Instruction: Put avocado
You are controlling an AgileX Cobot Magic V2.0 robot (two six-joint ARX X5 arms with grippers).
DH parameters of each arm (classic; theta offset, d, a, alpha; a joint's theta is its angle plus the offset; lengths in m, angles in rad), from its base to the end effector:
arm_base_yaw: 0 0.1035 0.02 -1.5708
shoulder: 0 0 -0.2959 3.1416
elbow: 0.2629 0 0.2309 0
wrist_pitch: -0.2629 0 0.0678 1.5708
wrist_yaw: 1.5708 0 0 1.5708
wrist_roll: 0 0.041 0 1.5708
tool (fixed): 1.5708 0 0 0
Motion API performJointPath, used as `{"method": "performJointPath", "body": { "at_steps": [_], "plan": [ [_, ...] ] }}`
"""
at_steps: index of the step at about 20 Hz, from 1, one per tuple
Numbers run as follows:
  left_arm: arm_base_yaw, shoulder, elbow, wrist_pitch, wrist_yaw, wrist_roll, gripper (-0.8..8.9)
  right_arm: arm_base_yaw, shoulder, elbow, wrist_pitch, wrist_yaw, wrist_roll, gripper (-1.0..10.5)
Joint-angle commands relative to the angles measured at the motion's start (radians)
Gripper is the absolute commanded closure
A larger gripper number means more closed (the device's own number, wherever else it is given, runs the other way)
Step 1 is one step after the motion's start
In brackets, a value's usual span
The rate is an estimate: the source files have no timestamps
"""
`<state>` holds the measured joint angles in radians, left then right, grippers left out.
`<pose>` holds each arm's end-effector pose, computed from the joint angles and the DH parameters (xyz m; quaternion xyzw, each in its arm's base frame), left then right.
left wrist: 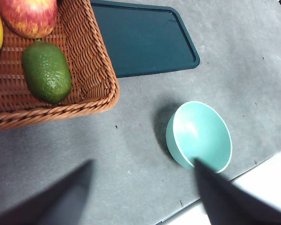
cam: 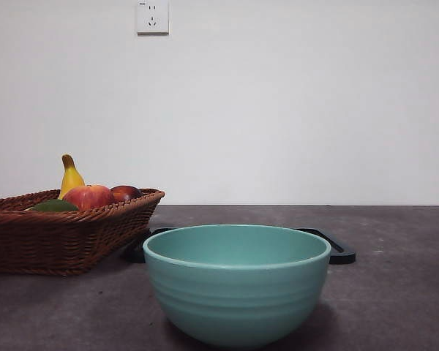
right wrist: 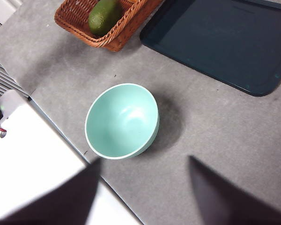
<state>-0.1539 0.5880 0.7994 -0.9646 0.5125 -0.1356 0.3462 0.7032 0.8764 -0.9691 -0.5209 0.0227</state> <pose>0.0510 -0.0283 0.3023 -0.1250 0.3816 -0.2789 0.8723 0.0645 0.0449 0.3185 0.0433 0.3904 0.3829 0.8361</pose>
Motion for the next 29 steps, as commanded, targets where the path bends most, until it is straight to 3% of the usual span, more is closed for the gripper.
{"method": "performJointPath", "body": {
  "at_steps": [1, 6, 10, 24, 29],
  "plan": [
    [-0.003, 0.006, 0.017, 0.009, 0.004, 0.014, 3.98, 0.005, 0.008, 0.02, 0.002, -0.002, -0.004, 5.7],
    [-0.003, 0.024, 0.017, 0.016, -0.006, 0.011, 3.99, 0.005, 0.008, 0.02, 0.002, -0.003, -0.003, 5.7],
    [-0.006, 0.113, 0.032, 0.056, -0.092, 0.011, 4.04, 0.005, 0.008, 0.02, 0.002, -0.003, 0.0, 5.7],
    [-0.174, 0.75, 0.196, 0.33, -0.478, 0.042, 4.08, 0.005, 0.008, 0.02, 0.002, -0.002, 0.0, 5.7],
    [-0.188, 0.896, 0.197, 0.421, -0.555, 0.046, 4.08, 0.005, 0.008, 0.02, 0.002, -0.003, 0.003, 5.7]
  ]
}}
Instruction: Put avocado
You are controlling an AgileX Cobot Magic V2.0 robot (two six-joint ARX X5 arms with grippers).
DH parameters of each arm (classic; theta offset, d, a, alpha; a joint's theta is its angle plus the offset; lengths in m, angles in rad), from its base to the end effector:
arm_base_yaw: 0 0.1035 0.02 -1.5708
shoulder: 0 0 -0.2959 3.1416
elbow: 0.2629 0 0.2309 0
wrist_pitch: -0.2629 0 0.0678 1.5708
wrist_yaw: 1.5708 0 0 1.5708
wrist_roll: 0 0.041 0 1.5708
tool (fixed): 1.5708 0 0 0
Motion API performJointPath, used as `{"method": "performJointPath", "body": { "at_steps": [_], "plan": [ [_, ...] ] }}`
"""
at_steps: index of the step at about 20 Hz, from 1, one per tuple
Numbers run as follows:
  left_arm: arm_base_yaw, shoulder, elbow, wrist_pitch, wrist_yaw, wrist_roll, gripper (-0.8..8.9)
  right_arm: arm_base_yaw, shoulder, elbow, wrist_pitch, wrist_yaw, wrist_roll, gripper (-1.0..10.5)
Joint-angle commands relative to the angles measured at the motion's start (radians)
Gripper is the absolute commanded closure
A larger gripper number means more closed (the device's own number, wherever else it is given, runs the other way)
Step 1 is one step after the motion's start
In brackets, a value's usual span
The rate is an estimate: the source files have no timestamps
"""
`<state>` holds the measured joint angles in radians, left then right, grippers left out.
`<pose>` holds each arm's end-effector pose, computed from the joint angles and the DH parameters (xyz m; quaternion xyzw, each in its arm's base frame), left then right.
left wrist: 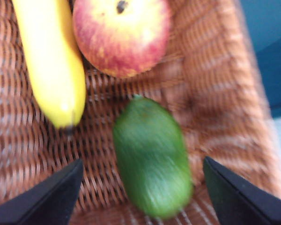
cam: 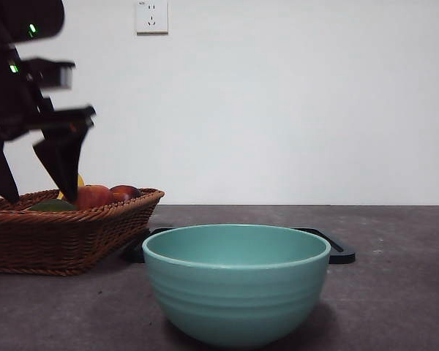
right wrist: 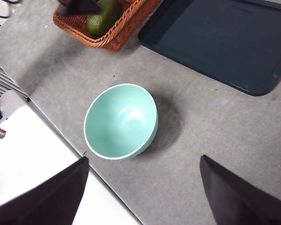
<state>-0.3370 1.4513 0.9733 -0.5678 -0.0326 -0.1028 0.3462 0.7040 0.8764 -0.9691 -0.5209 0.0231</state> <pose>0.2504 -0.0863 0.2539 0.0476 0.4970 -0.1060 0.8599 0.0646 0.0450 0.3185 0.0435 0.3909 0.3827 0.8360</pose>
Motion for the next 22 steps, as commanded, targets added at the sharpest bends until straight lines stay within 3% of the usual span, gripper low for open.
{"method": "performJointPath", "body": {
  "at_steps": [1, 7, 10, 15, 18, 22],
  "plan": [
    [-0.006, 0.052, 0.023, 0.037, -0.01, 0.013, 4.08, 0.005, 0.007, 0.02, 0.002, -0.003, 0.003, 5.7],
    [-0.006, 0.126, 0.023, 0.061, -0.01, 0.012, 4.21, 0.005, 0.007, 0.02, 0.002, -0.002, 0.003, 5.7],
    [-0.013, 0.127, 0.023, 0.059, -0.01, 0.007, 5.57, 0.005, 0.007, 0.02, 0.002, -0.002, 0.003, 5.7],
    [-0.026, 0.123, 0.04, 0.026, -0.01, 0.005, 5.96, 0.005, 0.007, 0.02, 0.002, -0.002, 0.002, 5.7],
    [-0.036, 0.078, 0.067, -0.001, -0.005, 0.005, 6.04, 0.005, 0.007, 0.02, 0.003, -0.002, 0.002, 5.7],
    [-0.075, -0.069, 0.084, -0.025, 0.075, -0.019, 6.04, 0.004, 0.007, 0.02, 0.003, -0.001, 0.002, 5.7]
  ]
}}
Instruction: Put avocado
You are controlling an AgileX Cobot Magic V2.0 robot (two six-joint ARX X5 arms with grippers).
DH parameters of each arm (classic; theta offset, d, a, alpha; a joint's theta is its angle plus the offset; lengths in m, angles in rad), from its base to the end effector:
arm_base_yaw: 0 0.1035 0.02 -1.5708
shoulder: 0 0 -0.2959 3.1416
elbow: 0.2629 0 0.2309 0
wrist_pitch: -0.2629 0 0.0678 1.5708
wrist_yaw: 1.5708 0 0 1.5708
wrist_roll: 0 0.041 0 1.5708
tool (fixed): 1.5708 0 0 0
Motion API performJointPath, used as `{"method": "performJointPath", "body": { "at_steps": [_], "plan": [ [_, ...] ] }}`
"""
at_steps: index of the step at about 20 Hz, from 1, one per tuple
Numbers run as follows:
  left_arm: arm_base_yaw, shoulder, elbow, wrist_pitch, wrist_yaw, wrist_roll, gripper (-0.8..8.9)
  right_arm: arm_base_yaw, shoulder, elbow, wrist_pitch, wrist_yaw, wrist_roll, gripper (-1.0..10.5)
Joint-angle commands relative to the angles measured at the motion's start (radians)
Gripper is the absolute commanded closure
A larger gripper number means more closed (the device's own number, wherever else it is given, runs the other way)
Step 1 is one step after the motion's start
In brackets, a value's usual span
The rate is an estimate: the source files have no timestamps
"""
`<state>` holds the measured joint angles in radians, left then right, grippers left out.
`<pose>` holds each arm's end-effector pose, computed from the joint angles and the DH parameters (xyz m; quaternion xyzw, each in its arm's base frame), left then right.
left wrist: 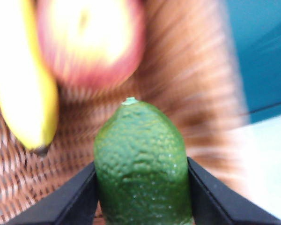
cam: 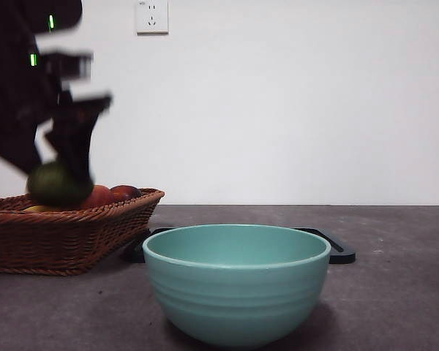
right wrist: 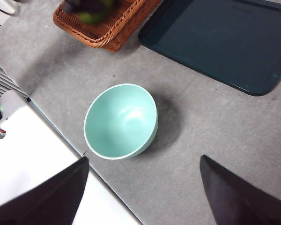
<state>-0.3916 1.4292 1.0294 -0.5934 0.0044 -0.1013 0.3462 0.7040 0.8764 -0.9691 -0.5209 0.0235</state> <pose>0.2462 -0.1018 0.2738 0.0479 0.4757 -0.1491 0.8656 0.0646 0.0450 0.3185 0.0437 0.3909 0.3826 0.8360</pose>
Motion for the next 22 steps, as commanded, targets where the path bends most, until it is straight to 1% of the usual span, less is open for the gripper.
{"method": "performJointPath", "body": {
  "at_steps": [1, 5, 6, 9, 12, 14, 17, 19, 22],
  "plan": [
    [-0.037, -0.09, 0.028, -0.01, 0.08, -0.021, 6.04, 0.004, 0.007, 0.02, 0.003, 0.001, 0.002, 5.7],
    [-0.138, -0.22, 0.028, -0.036, 0.288, -0.067, 6.04, 0.004, 0.007, 0.02, 0.003, 0.005, 0.002, 5.7],
    [-0.171, -0.23, 0.028, -0.037, 0.302, -0.068, 6.04, 0.004, 0.007, 0.02, 0.003, 0.005, 0.002, 5.7],
    [-0.285, -0.207, 0.028, -0.029, 0.302, -0.056, 6.04, 0.004, 0.007, 0.02, 0.003, 0.005, 0.002, 5.7],
    [-0.38, -0.13, 0.028, -0.008, 0.302, -0.054, 6.04, 0.004, 0.007, 0.02, 0.003, 0.005, 0.002, 5.7],
    [-0.431, -0.064, 0.028, -0.007, 0.301, -0.033, 6.04, 0.004, 0.007, 0.02, 0.003, 0.005, 0.002, 5.7],
    [-0.486, 0.035, 0.028, 0.028, 0.289, -0.007, 6.04, 0.004, 0.007, 0.02, 0.003, 0.005, 0.002, 5.7],
    [-0.513, 0.095, 0.028, 0.062, 0.25, 0.012, 6.04, 0.004, 0.007, 0.02, 0.003, 0.005, 0.002, 5.7],
    [-0.54, 0.162, 0.028, 0.094, 0.216, 0.015, 6.04, 0.004, 0.007, 0.02, 0.003, 0.005, 0.002, 5.7]
  ]
}}
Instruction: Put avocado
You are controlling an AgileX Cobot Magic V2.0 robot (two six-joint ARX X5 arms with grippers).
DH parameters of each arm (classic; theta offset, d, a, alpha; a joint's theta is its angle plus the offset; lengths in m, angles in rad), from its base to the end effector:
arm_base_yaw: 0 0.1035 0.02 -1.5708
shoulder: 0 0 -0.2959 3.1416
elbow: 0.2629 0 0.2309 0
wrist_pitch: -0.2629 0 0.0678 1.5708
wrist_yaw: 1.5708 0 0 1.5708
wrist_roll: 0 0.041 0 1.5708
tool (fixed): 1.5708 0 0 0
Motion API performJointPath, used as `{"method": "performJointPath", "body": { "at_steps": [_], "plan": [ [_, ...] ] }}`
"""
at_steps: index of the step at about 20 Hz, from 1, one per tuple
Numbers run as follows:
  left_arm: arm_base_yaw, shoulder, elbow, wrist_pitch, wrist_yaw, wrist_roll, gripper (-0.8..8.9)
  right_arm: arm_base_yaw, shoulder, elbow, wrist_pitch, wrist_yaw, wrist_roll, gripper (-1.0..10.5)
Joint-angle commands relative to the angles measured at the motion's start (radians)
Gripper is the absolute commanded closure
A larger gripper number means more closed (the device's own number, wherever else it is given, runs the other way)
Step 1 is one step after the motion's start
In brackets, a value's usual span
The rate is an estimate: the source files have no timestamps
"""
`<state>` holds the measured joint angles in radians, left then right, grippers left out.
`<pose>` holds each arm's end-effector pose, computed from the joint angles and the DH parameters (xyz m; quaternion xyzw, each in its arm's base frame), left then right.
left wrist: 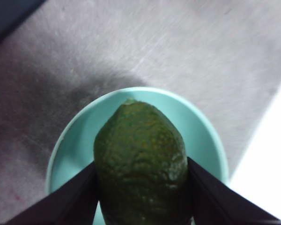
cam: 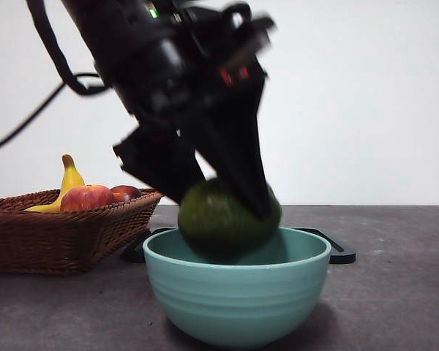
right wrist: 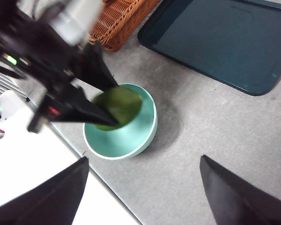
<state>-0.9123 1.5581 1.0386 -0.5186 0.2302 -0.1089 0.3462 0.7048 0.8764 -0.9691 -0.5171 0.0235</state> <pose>0.1727 -0.2385 0.2480 0.1259 0.4923 -0.4433 0.7384 0.0649 0.0450 0.3184 0.0430 0.3914 0.3810 0.8366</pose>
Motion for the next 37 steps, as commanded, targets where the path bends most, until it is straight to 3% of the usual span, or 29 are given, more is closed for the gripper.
{"method": "performJointPath", "body": {
  "at_steps": [1, 7, 10, 14, 24, 28, 33, 37],
  "plan": [
    [-0.026, 0.047, 0.019, 0.026, -0.018, 0.024, 6.03, 0.004, 0.006, 0.02, 0.003, 0.001, 0.002, 5.7],
    [-0.05, 0.085, 0.019, 0.052, -0.053, 0.053, 5.89, 0.004, 0.006, 0.02, 0.003, 0.001, 0.002, 5.7],
    [-0.054, 0.095, 0.019, 0.044, -0.053, 0.057, 4.88, 0.004, 0.006, 0.02, 0.003, 0.001, 0.002, 5.7],
    [-0.058, 0.096, 0.019, 0.044, -0.053, 0.057, 4.63, 0.004, 0.006, 0.02, 0.003, 0.001, 0.002, 5.7],
    [-0.034, 0.001, 0.082, 0.033, -0.053, 0.045, 4.68, 0.004, 0.006, 0.02, 0.003, 0.002, 0.002, 5.7],
    [0.061, -0.142, 0.087, 0.0, -0.053, 0.044, 4.68, 0.004, 0.006, 0.02, 0.003, 0.006, 0.002, 5.7],
    [0.254, -0.316, 0.082, -0.129, -0.044, 0.046, 4.68, 0.004, 0.031, 0.02, 0.005, 0.027, 0.002, 5.7],
    [0.369, -0.4, 0.069, -0.25, 0.058, 0.084, 4.68, 0.005, 0.1, 0.02, 0.023, 0.023, 0.002, 5.7]
  ]
}}
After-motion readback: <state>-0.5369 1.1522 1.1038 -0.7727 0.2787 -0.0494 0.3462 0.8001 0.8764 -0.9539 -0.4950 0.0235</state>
